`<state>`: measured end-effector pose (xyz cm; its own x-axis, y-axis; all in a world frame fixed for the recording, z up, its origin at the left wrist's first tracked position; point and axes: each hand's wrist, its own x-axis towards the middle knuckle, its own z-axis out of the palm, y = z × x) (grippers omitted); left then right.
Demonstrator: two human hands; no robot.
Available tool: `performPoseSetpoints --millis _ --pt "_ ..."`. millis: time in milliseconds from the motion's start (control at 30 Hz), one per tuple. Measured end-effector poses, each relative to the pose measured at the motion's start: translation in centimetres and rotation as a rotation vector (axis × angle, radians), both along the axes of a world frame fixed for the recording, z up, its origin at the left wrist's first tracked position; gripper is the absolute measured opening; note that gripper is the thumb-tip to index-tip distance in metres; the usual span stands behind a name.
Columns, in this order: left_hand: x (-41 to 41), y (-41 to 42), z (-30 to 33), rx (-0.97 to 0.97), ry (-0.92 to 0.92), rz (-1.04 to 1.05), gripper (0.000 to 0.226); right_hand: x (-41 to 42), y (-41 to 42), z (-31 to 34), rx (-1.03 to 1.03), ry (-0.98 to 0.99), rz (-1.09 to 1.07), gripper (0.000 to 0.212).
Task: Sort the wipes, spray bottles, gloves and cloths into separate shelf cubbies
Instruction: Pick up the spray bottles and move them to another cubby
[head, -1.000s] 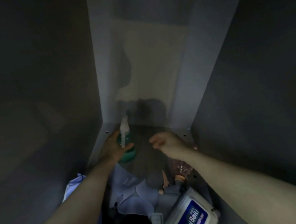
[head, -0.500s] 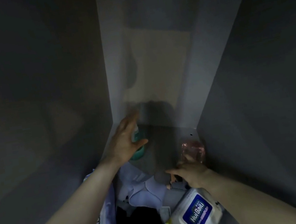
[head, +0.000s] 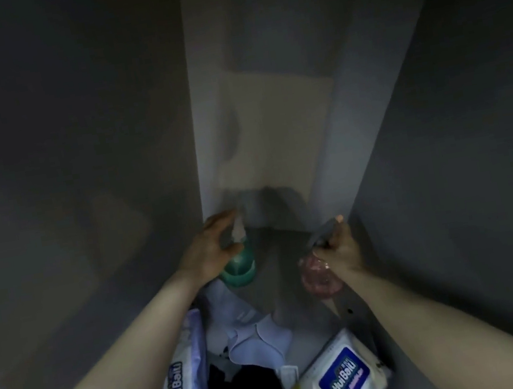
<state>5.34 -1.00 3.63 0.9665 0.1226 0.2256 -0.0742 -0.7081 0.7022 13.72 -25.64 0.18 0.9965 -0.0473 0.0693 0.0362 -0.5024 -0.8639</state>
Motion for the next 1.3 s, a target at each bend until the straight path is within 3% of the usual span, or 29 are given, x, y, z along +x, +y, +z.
performPoseSetpoints --millis 100,333,433,567,700,833,1000,1133,1233,1300 --pt "-0.3 0.3 0.5 0.014 0.019 0.012 0.068 0.4 0.5 -0.7 0.127 0.042 -0.039 0.058" --pt "-0.8 -0.5 2.1 0.033 0.029 0.039 0.067 1.7 1.6 -2.5 0.078 0.194 0.028 0.064" --pt "-1.7 -2.1 3.8 0.045 0.026 0.046 0.063 -0.2 1.8 0.6 -0.015 0.218 -0.057 0.075" --pt "-4.3 -4.8 6.4 -0.064 0.021 0.054 0.06 -6.0 2.8 7.7 0.192 0.169 0.068 0.093" --pt "-10.0 -7.5 8.7 -0.16 0.012 0.07 0.056 -14.2 1.1 14.3 0.36 0.082 0.265 0.064" --pt "-16.3 -9.8 9.7 -0.223 -0.067 0.049 0.053 -21.6 -3.0 16.2 0.199 -0.065 0.407 0.068" --pt "-23.4 -12.6 10.8 -0.348 -0.041 -0.045 0.037 -29.6 -10.6 16.6 0.225 -0.003 0.495 0.06" --pt "-26.5 -16.3 10.1 -0.437 -0.032 -0.065 0.028 -33.3 -16.4 15.6 0.211 0.0 0.391 0.05" --pt "-27.8 -19.6 8.7 -0.427 0.024 -0.144 0.042 -36.0 -19.6 14.3 0.229 -0.008 0.279 0.048" --pt "-28.8 -21.5 8.1 -0.454 0.072 -0.164 0.037 -38.0 -21.3 13.4 0.221 0.002 0.223 0.046"
